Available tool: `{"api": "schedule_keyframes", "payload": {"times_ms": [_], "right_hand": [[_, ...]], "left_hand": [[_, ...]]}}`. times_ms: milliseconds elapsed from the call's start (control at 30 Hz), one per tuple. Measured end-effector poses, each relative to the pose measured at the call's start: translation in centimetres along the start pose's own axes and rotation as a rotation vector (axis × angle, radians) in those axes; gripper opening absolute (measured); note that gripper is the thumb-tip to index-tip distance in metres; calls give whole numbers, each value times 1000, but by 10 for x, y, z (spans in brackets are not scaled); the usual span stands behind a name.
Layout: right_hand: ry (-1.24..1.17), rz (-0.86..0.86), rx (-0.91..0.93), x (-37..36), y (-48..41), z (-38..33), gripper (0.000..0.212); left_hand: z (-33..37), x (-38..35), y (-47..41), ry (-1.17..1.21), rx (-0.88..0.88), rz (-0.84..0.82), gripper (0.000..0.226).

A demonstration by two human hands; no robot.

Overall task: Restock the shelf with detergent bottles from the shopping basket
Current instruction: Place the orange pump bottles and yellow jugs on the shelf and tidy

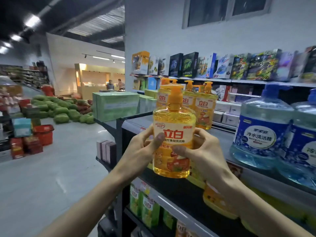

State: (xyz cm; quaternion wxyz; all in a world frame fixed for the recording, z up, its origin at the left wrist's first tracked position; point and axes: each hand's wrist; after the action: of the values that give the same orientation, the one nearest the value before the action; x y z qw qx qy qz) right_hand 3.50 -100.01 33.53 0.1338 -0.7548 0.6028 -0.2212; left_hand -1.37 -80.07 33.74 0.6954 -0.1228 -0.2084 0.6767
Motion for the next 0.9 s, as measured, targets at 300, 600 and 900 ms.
{"api": "schedule_keyframes", "payload": {"times_ms": [300,600,900], "right_hand": [[121,100,199,-4,-90,11,79],[258,133,129,13,-184,57,65],[225,108,-64,23,-219,88,72]], "left_hand": [[-21,37,-98,-3,-210,-135,39],[-57,42,-212,-63,-226,-215,38],[-113,45,-274,-68,-192,-321,40]]}}
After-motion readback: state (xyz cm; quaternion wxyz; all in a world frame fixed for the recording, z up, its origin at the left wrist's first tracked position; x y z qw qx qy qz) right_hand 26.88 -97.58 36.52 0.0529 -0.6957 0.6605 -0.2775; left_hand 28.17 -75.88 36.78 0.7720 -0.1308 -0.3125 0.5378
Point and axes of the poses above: each hand's wrist, its own y-axis away from the middle knuckle, its own x-axis out of the back of the hand, z = x × y, and after that the axes turned 2 degrees about -y, right-handed
